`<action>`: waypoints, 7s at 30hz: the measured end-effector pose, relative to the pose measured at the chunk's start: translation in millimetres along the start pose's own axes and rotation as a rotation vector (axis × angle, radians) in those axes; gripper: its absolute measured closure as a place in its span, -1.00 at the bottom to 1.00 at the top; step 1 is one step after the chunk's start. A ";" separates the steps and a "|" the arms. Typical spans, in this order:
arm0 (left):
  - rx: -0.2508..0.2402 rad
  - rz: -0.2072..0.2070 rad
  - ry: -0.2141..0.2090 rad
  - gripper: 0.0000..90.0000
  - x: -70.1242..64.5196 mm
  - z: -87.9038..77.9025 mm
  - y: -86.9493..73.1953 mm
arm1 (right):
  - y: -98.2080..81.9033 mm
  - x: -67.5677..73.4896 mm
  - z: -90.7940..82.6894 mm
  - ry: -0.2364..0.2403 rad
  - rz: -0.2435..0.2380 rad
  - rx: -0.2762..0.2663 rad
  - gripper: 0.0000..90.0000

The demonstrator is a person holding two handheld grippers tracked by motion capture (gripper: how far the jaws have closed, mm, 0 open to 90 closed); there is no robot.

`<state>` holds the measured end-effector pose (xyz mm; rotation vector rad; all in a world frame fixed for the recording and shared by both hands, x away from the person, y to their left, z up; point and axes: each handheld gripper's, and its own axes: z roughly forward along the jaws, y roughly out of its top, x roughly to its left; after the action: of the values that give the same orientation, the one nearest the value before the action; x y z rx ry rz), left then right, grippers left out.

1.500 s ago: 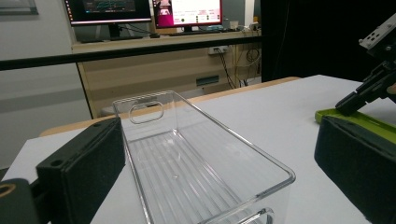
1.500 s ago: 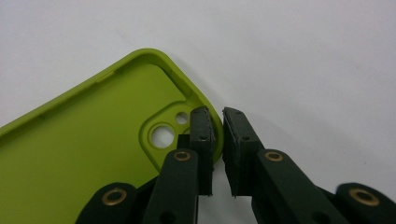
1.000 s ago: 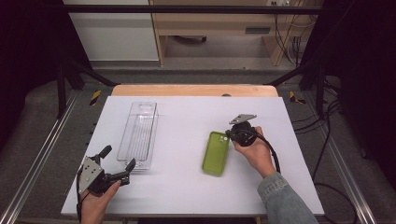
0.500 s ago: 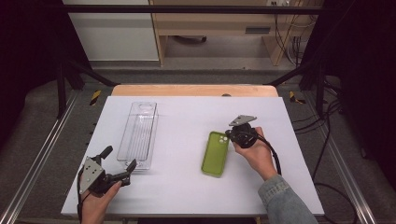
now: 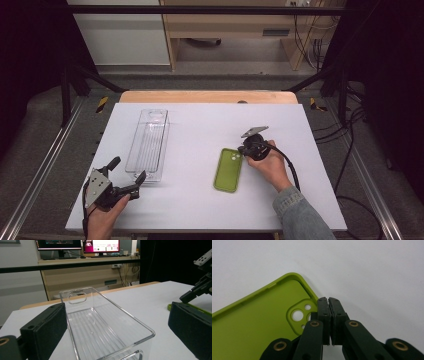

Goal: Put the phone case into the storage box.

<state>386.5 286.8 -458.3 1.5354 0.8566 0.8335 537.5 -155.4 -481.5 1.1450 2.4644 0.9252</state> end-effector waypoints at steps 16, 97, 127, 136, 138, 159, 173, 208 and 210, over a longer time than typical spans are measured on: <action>0.002 0.003 0.000 -0.96 -0.8 0.5 -0.3 | -3.3 -4.9 10.0 0.068 0.006 0.017 0.78; 0.180 0.094 -0.168 -0.94 -84.4 113.2 100.5 | 37.2 60.1 -95.3 -0.312 -0.327 -0.247 0.89; 0.295 0.108 -0.247 -0.59 -122.7 134.7 105.7 | 38.3 75.7 -95.8 -0.375 -0.390 -0.277 0.94; 0.370 0.099 -0.261 -0.25 -129.9 147.9 108.2 | 38.1 90.5 -93.0 -0.429 -0.465 -0.291 0.94; 0.390 0.102 -0.257 -0.22 -130.3 150.4 108.1 | 37.6 93.7 -93.2 -0.439 -0.479 -0.294 0.94; 0.430 0.067 -0.310 0.16 -127.0 156.8 110.1 | 26.4 115.7 -97.0 -0.515 -0.595 -0.358 0.94; 0.469 -0.004 -0.360 0.35 -120.3 159.4 108.4 | 24.8 126.4 -92.8 -0.544 -0.648 -0.369 0.94; 0.432 -0.075 -0.347 0.78 -109.6 155.8 110.9 | 22.9 123.2 -90.2 -0.519 -0.654 -0.395 0.90; 0.426 -0.075 -0.344 0.78 -109.6 156.2 110.6 | 23.4 120.7 -91.4 -0.489 -0.617 -0.401 0.76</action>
<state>477.9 105.4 -372.4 1.9342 0.8617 0.3237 428.6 -92.4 -394.1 0.3702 1.9218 0.7757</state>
